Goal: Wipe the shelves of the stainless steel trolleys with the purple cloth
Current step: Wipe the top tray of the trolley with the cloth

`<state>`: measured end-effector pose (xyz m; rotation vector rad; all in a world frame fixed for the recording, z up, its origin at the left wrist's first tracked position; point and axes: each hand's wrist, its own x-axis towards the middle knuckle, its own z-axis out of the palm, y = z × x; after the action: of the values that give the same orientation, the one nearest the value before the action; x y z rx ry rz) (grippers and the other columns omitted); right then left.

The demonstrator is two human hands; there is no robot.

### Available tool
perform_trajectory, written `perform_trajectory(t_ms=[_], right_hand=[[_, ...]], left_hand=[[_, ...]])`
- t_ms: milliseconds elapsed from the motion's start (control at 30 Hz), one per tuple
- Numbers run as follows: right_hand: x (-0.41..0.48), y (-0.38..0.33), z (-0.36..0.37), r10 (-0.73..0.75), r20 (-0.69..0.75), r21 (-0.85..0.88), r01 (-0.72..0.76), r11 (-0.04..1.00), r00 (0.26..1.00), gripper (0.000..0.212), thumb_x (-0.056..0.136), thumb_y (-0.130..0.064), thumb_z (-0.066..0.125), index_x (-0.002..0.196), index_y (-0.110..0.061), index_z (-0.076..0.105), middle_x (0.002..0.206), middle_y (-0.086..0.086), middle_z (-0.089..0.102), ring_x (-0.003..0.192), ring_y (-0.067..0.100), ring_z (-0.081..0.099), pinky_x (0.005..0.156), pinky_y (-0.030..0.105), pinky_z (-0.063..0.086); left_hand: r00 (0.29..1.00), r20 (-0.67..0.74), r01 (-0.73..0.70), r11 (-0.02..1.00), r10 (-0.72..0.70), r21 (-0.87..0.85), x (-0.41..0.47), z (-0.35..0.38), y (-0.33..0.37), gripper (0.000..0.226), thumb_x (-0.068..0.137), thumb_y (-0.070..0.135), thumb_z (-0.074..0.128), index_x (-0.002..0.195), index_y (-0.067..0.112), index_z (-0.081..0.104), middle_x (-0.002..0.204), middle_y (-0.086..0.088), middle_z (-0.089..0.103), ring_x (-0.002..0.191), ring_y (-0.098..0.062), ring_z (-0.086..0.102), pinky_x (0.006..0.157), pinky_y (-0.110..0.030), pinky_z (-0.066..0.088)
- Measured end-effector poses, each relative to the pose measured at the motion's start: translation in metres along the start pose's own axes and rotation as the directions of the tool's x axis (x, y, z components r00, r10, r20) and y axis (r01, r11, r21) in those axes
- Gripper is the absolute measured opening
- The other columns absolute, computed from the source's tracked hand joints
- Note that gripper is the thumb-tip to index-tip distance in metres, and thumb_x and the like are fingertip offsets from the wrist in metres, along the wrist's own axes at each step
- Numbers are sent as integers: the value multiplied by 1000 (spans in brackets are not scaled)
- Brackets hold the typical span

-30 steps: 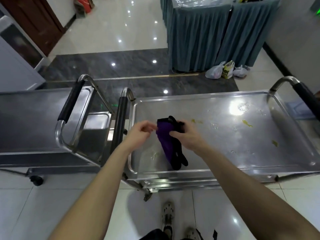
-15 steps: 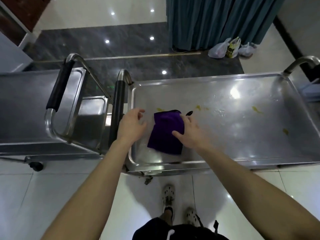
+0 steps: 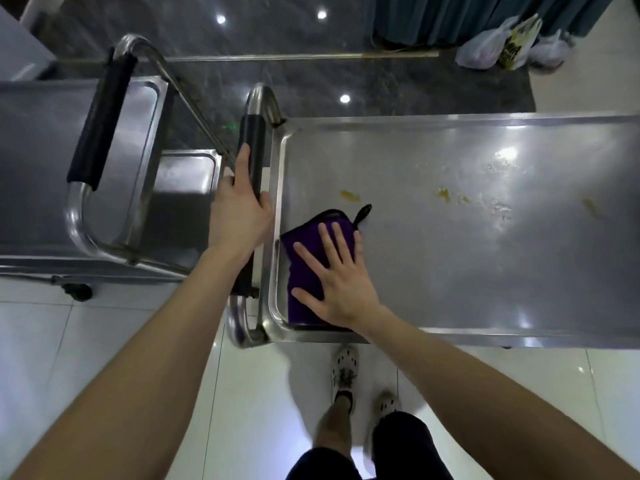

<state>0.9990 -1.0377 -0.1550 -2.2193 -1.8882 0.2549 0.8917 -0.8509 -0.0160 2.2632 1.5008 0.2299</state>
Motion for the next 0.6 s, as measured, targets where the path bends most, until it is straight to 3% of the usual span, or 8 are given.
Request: perform_trajectory(t_ms=[133, 200, 333, 400, 467, 600], right_hand=[[29, 33, -11, -195, 42, -26, 196, 980, 980, 78, 101, -81, 38, 168, -41, 31, 180, 14, 8, 167, 34, -3, 130, 66, 5], [72, 61, -19, -105, 46, -42, 107, 993, 993, 78, 100, -81, 37, 167, -39, 35, 180, 14, 10, 167, 33, 1, 131, 64, 4], [200, 102, -36, 144, 63, -63, -140, 988, 988, 84, 96, -87, 21, 169, -47, 14, 180, 17, 1, 166, 38, -8, 129, 67, -6], [249, 97, -31, 151, 72, -67, -146, 987, 986, 83, 94, -87, 21, 168, -52, 7, 180, 19, -3, 164, 44, -12, 126, 71, -11], [273, 77, -24, 124, 77, -49, -120, 992, 989, 81, 93, -86, 21, 167, -53, 13, 179, 20, -1, 164, 46, -12, 124, 73, -14], [243, 37, -13, 148, 57, -25, -146, 989, 987, 83, 96, -84, 19, 168, -43, 24, 178, 23, 10, 164, 47, -3, 124, 73, -10]], left_hand=[[1000, 21, 12, 1000, -13, 7, -8, -3, -3, 84, 109, 27, 56, 172, 41, 3, 150, -20, 50, 118, -46, 65, 99, -60, 55], [1000, 14, 1, 1000, -1, -5, -13, -3, -7, 84, 108, 26, 57, 172, 41, 4, 149, -18, 52, 115, -45, 66, 97, -59, 56], [1000, -19, 13, 1000, -13, 2, -11, 1, -9, 83, 108, 27, 57, 171, 42, 5, 147, -15, 54, 115, -45, 66, 96, -59, 57], [999, -38, 9, 1000, -9, 9, -7, 4, -8, 83, 108, 28, 58, 171, 42, 6, 146, -15, 55, 114, -46, 66, 96, -59, 57], [999, -50, 0, 1000, 2, 25, -3, 5, -7, 84, 108, 28, 58, 171, 42, 6, 146, -15, 55, 113, -45, 67, 95, -58, 57], [999, -37, 5, 999, -4, 39, 2, 4, -2, 85, 108, 26, 59, 171, 42, 4, 148, -16, 53, 112, -41, 69, 94, -55, 59]])
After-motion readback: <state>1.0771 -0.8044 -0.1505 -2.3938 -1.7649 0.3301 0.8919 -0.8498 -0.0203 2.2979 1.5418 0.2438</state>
